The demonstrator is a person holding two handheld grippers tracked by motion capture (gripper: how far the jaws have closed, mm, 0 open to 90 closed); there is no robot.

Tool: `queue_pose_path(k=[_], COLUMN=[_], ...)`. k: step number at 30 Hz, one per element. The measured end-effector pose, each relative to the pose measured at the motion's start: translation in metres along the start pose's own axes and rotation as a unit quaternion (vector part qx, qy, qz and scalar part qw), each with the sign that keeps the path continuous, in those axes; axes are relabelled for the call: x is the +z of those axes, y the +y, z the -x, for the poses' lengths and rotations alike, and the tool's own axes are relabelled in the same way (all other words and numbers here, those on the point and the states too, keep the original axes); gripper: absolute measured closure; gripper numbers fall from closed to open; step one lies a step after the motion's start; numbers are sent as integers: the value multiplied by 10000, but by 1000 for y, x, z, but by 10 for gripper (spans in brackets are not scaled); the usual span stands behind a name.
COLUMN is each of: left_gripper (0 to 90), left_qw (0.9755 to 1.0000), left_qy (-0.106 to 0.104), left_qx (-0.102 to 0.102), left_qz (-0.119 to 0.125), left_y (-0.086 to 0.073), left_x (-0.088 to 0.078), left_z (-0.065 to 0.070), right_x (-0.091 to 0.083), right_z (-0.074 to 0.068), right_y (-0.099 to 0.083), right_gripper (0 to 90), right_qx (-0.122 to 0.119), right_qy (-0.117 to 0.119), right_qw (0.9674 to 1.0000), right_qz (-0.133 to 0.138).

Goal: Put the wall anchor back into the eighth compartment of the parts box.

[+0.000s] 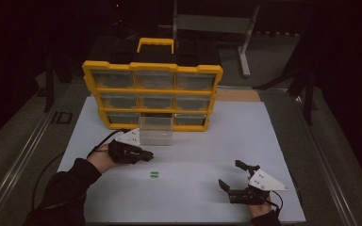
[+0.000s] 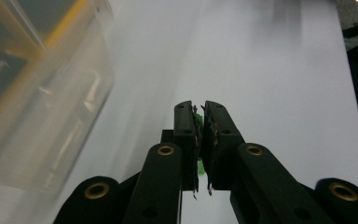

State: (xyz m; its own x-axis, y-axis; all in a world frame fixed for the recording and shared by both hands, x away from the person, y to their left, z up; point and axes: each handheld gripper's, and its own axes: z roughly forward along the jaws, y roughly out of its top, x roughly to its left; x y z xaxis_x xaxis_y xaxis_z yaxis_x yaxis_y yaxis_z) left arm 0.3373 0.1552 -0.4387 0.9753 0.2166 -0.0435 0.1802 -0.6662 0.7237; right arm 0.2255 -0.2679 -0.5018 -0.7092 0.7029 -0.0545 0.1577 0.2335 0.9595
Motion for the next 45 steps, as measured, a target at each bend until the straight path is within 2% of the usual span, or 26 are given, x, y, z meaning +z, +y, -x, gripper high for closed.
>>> queue_pose_path(k=[9, 13, 21, 26, 33, 41, 45], left_gripper=[844, 844, 844, 844, 844, 844, 843], left_qw=[9993, 9990, 9977, 9972, 9950, 9915, 9895], left_qy=[76, 61, 203, 223, 362, 503, 646], left_qx=[182, 182, 258, 198, 130, -73, -195], left_qz=[327, 405, 601, 689, 922, 1201, 1281], left_y=[19, 26, 38, 45, 54, 58, 56], left_x=[-24, -31, -43, -49, -59, -58, -53], left_z=[-9, -15, -24, -33, -45, -58, -60], right_x=[0, 0, 0, 0, 0, 0, 0], right_z=[0, 0, 0, 0, 0, -1, 0], right_y=[0, 0, 0, 0, 0, 0, 0], right_gripper=[90, 90, 90, 90, 90, 90, 90], right_qx=[-5, 1, 1, -16, -17, -36, -15], right_qy=[-3, 6, 10, 7, 12, 10, 8], right_qw=[10000, 10000, 10000, 10000, 10000, 10000, 10000], right_qz=[-10, -11, -13, -17, -18, -18, -21])
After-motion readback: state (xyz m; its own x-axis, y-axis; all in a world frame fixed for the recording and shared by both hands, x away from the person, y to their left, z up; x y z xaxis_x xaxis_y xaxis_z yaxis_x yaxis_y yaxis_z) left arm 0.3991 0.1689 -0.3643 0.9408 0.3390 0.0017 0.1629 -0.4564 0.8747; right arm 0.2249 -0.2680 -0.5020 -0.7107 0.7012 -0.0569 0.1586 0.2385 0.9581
